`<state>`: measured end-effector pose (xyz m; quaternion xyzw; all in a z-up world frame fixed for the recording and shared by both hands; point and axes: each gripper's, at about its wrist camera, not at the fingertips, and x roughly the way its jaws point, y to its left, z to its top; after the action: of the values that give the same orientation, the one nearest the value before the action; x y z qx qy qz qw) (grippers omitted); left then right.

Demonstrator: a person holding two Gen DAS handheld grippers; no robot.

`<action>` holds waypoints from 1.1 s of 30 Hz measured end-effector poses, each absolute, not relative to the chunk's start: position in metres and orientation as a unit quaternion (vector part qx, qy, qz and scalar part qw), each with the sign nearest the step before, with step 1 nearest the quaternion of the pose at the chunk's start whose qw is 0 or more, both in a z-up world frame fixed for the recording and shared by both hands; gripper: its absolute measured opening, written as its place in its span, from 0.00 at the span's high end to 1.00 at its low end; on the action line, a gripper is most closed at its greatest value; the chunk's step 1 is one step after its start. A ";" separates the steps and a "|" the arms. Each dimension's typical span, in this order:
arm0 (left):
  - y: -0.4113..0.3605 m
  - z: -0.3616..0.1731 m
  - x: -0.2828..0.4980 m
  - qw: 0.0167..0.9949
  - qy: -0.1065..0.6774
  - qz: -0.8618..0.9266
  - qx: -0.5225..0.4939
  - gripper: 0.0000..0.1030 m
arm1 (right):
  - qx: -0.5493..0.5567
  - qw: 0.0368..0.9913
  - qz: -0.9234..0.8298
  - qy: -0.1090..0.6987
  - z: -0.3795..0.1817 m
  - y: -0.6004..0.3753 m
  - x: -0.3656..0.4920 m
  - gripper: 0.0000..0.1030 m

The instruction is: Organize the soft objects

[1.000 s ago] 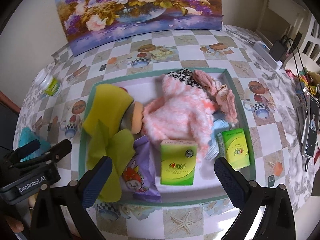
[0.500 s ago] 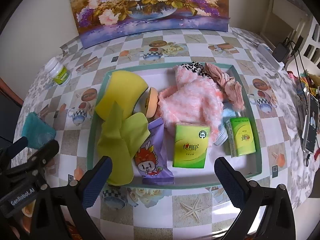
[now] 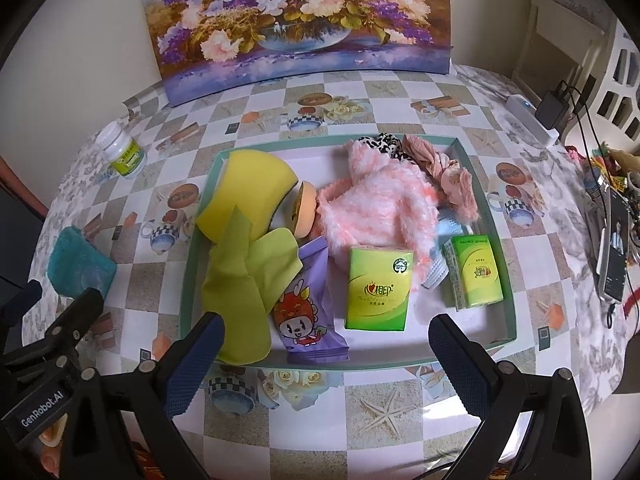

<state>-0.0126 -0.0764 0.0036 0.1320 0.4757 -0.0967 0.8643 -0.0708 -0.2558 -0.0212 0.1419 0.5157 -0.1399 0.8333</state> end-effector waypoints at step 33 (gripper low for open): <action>-0.058 -0.007 0.001 0.853 0.506 -0.043 0.121 0.03 | 0.139 0.838 -0.135 0.510 -0.017 -0.252 -0.070 0.00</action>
<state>0.0009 -0.0578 -0.0074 0.1210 0.5064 -0.0433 0.8527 -0.0703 -0.2518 -0.0175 0.1389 0.5099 -0.1346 0.8382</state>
